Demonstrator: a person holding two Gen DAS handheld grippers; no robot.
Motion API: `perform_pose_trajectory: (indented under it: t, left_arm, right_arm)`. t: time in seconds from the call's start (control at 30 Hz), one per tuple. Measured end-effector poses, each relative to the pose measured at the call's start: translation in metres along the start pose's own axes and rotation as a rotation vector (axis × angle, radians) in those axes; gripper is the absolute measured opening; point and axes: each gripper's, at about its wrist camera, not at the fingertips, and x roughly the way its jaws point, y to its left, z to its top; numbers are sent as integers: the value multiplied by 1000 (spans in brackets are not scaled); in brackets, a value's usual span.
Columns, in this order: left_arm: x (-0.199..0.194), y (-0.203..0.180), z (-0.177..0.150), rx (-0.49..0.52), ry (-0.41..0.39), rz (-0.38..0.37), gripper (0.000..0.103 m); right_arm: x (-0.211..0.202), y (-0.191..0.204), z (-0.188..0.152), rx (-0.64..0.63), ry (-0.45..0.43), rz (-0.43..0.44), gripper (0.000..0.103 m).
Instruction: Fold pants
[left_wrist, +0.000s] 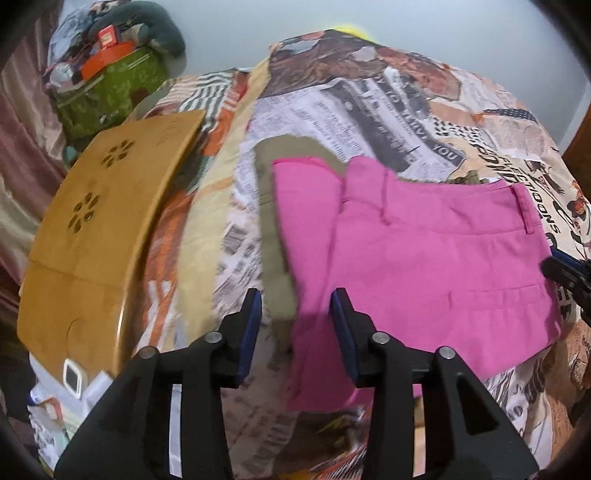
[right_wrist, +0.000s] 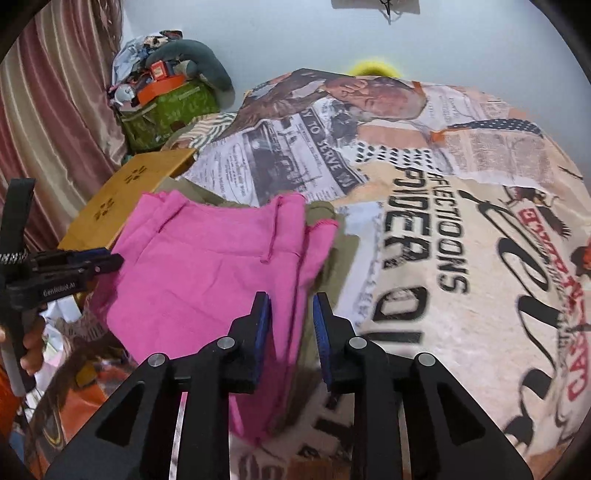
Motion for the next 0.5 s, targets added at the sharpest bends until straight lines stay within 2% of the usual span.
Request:
perform_pose_trajectory:
  t: [0.17,0.3,0.5]
  left_arm:
    - [-31,11,-7,-23,-13,30,40]
    - [-80,10,-7,-12,-78,30,40]
    - [-193,-11,-15,34,-254,5,46]
  right_arm:
    - [-30,0,-1,-10,-6,-17,24]
    - [-78,8,7,-18,-85,0,24]
    - [-168,35,16,-51,-260,34,25]
